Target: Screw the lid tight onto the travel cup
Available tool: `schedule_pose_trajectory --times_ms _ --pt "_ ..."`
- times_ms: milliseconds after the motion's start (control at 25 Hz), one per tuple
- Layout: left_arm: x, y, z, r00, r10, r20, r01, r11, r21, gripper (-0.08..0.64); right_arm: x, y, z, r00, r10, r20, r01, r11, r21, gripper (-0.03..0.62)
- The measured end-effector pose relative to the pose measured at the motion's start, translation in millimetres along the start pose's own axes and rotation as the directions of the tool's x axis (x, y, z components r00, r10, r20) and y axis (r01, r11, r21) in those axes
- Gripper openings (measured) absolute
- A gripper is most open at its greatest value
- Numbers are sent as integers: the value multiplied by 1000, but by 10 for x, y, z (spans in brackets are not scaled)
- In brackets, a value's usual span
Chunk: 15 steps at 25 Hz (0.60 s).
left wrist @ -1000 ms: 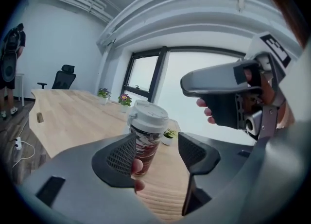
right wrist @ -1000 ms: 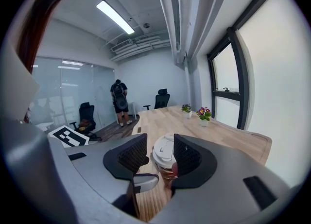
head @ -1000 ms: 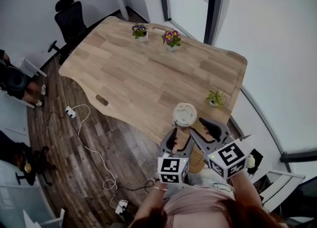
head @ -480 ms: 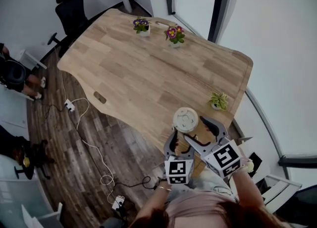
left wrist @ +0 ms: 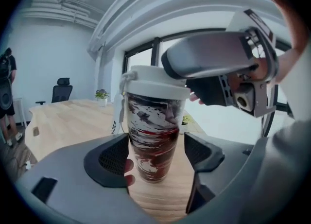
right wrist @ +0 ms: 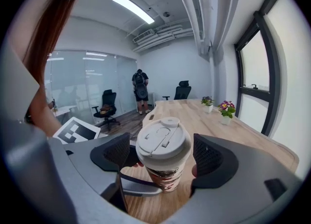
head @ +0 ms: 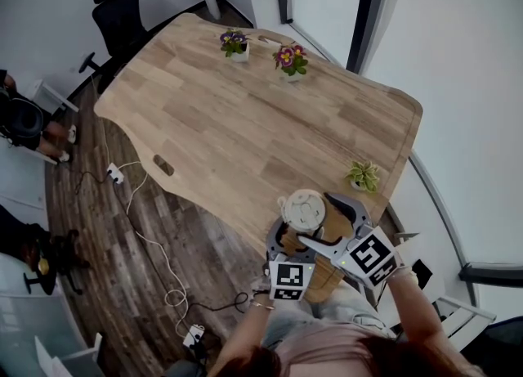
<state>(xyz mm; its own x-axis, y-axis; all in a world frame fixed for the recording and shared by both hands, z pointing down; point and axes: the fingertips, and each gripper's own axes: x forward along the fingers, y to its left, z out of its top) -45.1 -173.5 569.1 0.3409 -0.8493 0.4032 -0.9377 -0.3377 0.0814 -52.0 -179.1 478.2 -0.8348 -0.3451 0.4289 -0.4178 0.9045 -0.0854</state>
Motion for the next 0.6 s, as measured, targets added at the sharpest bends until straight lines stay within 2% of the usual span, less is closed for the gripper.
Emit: schedule_pose_trajectory --times_ms 160,320,440,600 --pt "90 48 -32 998 -55 -27 58 990 126 339 87 12 -4 997 77 -32 -79 995 -59 368" --pt "174 37 -2 994 -106 -33 111 962 249 345 154 -26 -46 993 88 -74 -95 990 -104 367" --pt "189 36 9 993 -112 -23 114 958 262 345 158 -53 -64 995 64 -81 -73 991 -113 367" --pt "193 50 18 1000 -17 11 15 976 217 348 152 -80 -75 997 -42 -70 37 997 -68 368"
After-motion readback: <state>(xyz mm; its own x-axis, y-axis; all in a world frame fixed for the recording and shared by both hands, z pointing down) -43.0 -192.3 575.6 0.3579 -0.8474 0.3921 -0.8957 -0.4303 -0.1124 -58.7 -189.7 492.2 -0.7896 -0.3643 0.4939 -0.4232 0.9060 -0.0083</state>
